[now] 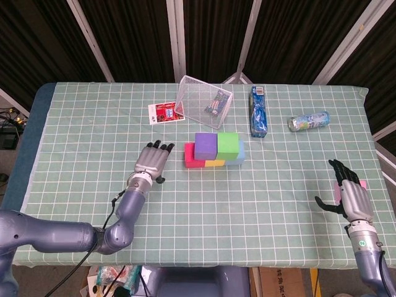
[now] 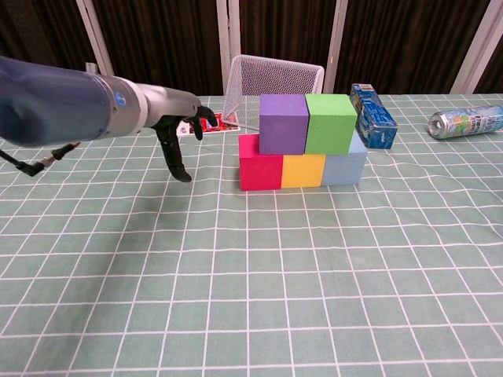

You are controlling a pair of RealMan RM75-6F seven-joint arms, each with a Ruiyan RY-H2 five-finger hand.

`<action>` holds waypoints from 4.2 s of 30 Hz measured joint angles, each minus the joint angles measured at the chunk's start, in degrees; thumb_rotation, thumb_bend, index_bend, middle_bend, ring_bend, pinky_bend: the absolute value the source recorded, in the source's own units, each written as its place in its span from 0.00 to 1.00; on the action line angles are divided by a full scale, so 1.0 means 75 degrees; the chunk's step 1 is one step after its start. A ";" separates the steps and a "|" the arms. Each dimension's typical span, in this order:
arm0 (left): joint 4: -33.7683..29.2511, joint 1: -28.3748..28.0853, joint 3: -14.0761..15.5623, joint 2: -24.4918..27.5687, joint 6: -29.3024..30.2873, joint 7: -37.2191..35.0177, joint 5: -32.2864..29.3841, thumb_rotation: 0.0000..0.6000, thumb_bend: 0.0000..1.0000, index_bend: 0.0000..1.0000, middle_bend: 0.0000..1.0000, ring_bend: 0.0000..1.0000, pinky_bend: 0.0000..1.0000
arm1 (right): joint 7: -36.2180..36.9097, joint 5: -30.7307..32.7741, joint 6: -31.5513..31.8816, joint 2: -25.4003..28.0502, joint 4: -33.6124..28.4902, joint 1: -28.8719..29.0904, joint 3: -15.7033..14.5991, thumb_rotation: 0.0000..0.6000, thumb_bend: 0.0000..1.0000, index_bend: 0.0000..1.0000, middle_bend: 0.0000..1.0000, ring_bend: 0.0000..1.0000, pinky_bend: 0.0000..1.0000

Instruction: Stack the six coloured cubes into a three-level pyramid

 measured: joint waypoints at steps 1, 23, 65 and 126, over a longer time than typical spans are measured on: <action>-0.0292 0.0129 0.0025 0.0165 0.0163 -0.0137 0.0243 1.00 0.22 0.08 0.14 0.06 0.13 | -0.0024 0.0007 0.0008 -0.0002 0.0008 -0.0001 -0.0001 1.00 0.30 0.00 0.00 0.00 0.00; -0.2827 0.3792 0.1701 0.2351 0.3596 -0.3268 0.6138 1.00 0.15 0.00 0.01 0.00 0.08 | -0.1757 0.1316 -0.0053 -0.0143 0.0518 0.0159 -0.0141 1.00 0.30 0.00 0.00 0.00 0.00; -0.3033 0.5684 0.1407 0.3469 0.3238 -0.4344 0.7538 1.00 0.12 0.00 0.00 0.00 0.05 | -0.2827 0.2414 -0.2343 -0.1294 0.4051 0.1058 -0.0520 1.00 0.30 0.00 0.22 0.08 0.00; -0.3016 0.6201 0.0556 0.4716 0.1665 -0.6296 0.7168 1.00 0.12 0.00 0.00 0.00 0.05 | -0.9441 0.8963 0.1139 -0.0839 -0.0753 0.7681 0.2033 1.00 0.36 0.05 0.49 0.35 0.00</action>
